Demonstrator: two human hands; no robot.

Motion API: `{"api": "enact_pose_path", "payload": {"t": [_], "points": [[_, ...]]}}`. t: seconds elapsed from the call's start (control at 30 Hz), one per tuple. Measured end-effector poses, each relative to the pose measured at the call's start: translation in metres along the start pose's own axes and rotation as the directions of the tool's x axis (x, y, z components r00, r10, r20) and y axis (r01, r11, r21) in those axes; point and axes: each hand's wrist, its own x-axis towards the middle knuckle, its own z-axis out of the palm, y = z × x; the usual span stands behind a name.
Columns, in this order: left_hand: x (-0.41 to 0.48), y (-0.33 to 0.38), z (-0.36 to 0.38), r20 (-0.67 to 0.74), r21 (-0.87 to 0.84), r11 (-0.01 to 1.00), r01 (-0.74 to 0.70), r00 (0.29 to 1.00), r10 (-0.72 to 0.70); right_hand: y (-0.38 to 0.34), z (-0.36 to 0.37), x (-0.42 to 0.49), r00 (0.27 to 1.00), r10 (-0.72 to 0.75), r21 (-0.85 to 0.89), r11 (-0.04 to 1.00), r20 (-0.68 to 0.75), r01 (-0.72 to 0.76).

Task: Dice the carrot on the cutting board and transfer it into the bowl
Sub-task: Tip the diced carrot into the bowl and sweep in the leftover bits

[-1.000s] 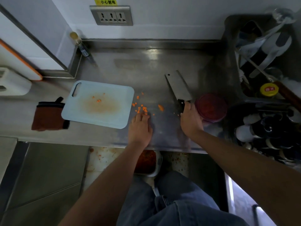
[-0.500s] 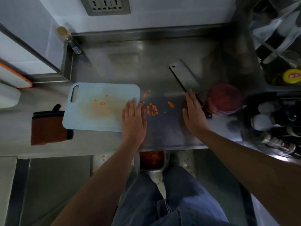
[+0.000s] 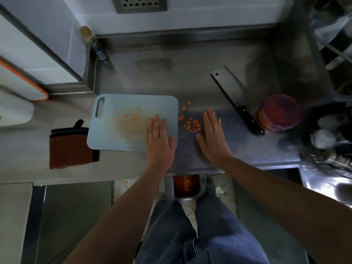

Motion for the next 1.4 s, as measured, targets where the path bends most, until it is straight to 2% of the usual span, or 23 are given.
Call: {"api": "enact_pose_path", "payload": {"t": [0.07, 0.13, 0.33, 0.4, 0.5, 0.6, 0.67, 0.73, 0.8, 0.83, 0.9, 0.97, 1.0, 1.07, 1.1, 1.17, 1.23, 1.33, 1.4], "points": [[0.009, -0.02, -0.01, -0.089, 0.047, 0.996, 0.071, 0.994, -0.066, -0.018, 0.003, 0.008, 0.999, -0.051, 0.028, 0.998, -0.001, 0.051], [0.019, -0.043, -0.02, -0.12, 0.058, 0.982, 0.179, 0.978, -0.171, -0.036, 0.01, 0.014, 0.995, -0.09, 0.062, 0.994, 0.036, 0.088], [0.042, -0.08, -0.028, -0.063, -0.011, 0.952, 0.306, 0.95, -0.306, -0.058, 0.04, 0.035, 0.998, -0.059, 0.035, 0.998, 0.025, 0.058], [0.046, -0.079, -0.027, -0.039, -0.021, 0.964, 0.265, 0.963, -0.266, -0.058, 0.046, 0.038, 0.999, -0.039, 0.0, 0.999, 0.036, 0.039], [0.039, -0.06, -0.021, 0.012, -0.133, 0.991, 0.032, 0.999, -0.031, -0.058, 0.05, 0.039, 0.999, -0.04, 0.007, 0.999, 0.006, 0.04], [0.026, -0.044, -0.015, 0.027, -0.279, 0.949, -0.146, 0.987, 0.16, -0.061, 0.045, 0.042, 1.0, -0.005, 0.048, 0.999, -0.016, 0.006], [0.032, -0.049, -0.016, -0.033, -0.277, 0.945, -0.175, 0.984, 0.173, -0.06, 0.041, 0.044, 0.999, -0.015, 0.062, 0.998, -0.038, 0.018], [0.046, -0.059, -0.019, -0.077, -0.17, 0.982, -0.086, 0.994, 0.073, -0.058, 0.039, 0.045, 0.999, -0.013, 0.083, 0.996, -0.039, 0.016], [0.056, -0.066, -0.019, -0.01, -0.058, 0.997, 0.056, 0.998, -0.057, -0.056, 0.039, 0.045, 1.0, -0.006, 0.104, 0.995, -0.029, 0.009], [0.057, -0.065, -0.017, 0.027, -0.022, 0.997, 0.071, 0.997, -0.07, -0.056, 0.039, 0.044, 1.0, -0.009, 0.114, 0.993, -0.026, 0.012], [0.048, -0.054, -0.012, 0.067, -0.023, 0.999, -0.027, 0.997, 0.029, -0.057, 0.036, 0.042, 1.0, -0.005, 0.14, 0.99, -0.023, 0.008], [0.035, -0.041, -0.007, 0.098, -0.122, 0.977, -0.174, 0.978, 0.186, -0.058, 0.032, 0.039, 1.0, -0.013, 0.161, 0.987, -0.026, 0.017], [0.029, -0.036, -0.006, 0.112, -0.202, 0.959, -0.201, 0.968, 0.227, -0.058, 0.03, 0.039, 0.999, -0.019, 0.171, 0.985, -0.035, 0.025], [0.025, -0.034, -0.011, 0.069, -0.33, 0.928, -0.172, 0.976, 0.206, -0.058, 0.027, 0.04, 0.998, -0.036, 0.157, 0.987, -0.057, 0.044], [0.026, -0.038, -0.014, 0.016, -0.313, 0.938, -0.146, 0.987, 0.159, -0.058, 0.028, 0.042, 0.997, -0.049, 0.123, 0.991, -0.055, 0.055], [0.025, -0.052, -0.018, -0.068, -0.055, 0.998, -0.044, 0.997, 0.04, -0.061, 0.033, 0.048, 0.995, -0.099, 0.013, 0.995, -0.014, 0.099], [0.02, -0.068, -0.019, -0.067, 0.151, 0.985, 0.081, 0.995, -0.071, -0.072, 0.043, 0.056, 0.978, -0.199, -0.115, 0.972, 0.058, 0.204], [0.01, -0.077, -0.015, -0.011, 0.236, 0.967, 0.094, 0.995, -0.094, -0.091, 0.067, 0.062, 0.942, -0.263, -0.262, 0.913, 0.21, 0.314], [0.007, -0.078, -0.014, 0.009, 0.269, 0.96, 0.082, 0.996, -0.087, -0.095, 0.081, 0.06, 0.935, -0.235, -0.369, 0.871, 0.266, 0.324]]}}
